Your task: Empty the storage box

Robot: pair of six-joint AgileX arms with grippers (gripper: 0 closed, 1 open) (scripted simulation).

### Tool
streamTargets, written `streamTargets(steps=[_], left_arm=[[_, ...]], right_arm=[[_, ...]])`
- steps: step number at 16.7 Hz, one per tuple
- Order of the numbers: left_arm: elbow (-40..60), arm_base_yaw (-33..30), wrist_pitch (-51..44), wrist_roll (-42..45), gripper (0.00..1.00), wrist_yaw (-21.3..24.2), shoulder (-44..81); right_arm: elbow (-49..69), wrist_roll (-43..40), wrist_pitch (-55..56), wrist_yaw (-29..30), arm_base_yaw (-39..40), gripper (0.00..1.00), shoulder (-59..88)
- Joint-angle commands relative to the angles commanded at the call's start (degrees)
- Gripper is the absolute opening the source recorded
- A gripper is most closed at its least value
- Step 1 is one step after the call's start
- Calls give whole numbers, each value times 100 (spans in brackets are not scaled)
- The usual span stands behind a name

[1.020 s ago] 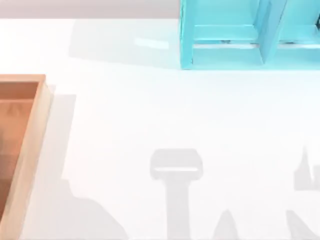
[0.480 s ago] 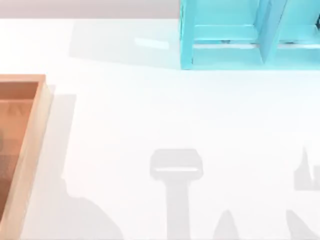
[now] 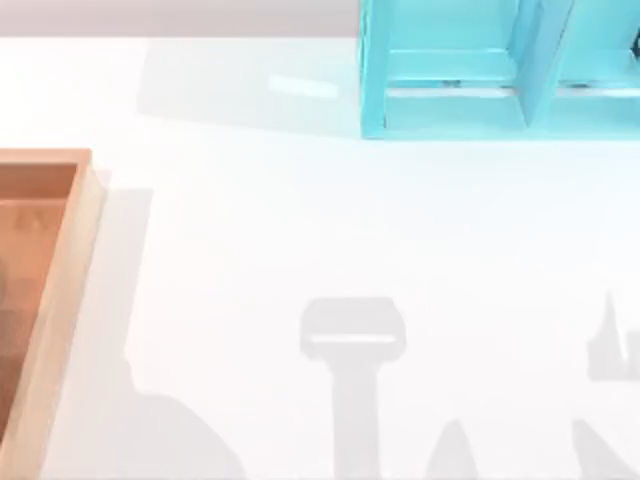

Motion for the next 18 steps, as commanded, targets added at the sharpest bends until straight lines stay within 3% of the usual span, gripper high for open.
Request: streamTargets(steps=[2,3,13,18], left_arm=[[0,0,0,0,2,0,0],[0,0,0,0,0,0,0],[56,-5,-38,6,0,-10,-6],[855,-57,-103,-100,0,-139,-140]], right_arm=[[0,0,0,0,0,100,0],[0,0,0,0,0,100,0],[0,0,0,0,0,100,0],[0,0,0,0,0,100,0]])
